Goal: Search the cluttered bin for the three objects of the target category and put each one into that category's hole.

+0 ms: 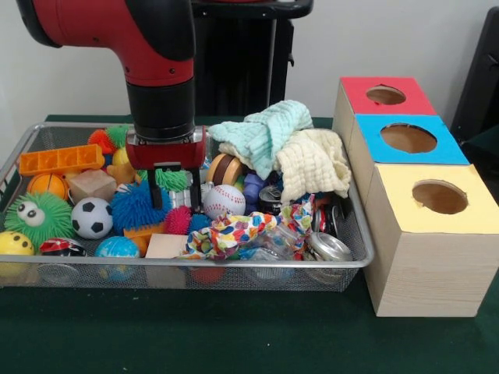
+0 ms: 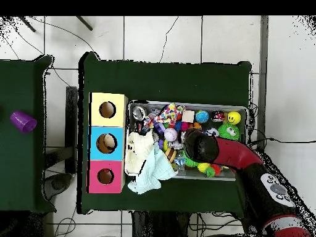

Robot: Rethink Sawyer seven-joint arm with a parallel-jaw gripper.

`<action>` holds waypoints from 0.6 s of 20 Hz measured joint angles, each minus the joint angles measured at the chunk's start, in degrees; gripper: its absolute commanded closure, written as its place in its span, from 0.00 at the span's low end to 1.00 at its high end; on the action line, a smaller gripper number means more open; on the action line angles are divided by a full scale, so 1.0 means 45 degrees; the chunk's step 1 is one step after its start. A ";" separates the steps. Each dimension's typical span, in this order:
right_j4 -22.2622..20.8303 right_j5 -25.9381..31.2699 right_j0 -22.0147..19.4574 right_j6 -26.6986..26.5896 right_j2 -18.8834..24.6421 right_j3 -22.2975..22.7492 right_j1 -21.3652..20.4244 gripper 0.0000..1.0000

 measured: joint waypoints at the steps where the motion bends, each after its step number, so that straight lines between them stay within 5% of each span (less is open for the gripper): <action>1: -0.0071 0.0000 0.0000 0.0000 0.0000 -0.0006 0.0000 0.00; 12: -0.0507 0.0000 0.0000 0.0000 0.0000 -0.0492 0.0493 0.00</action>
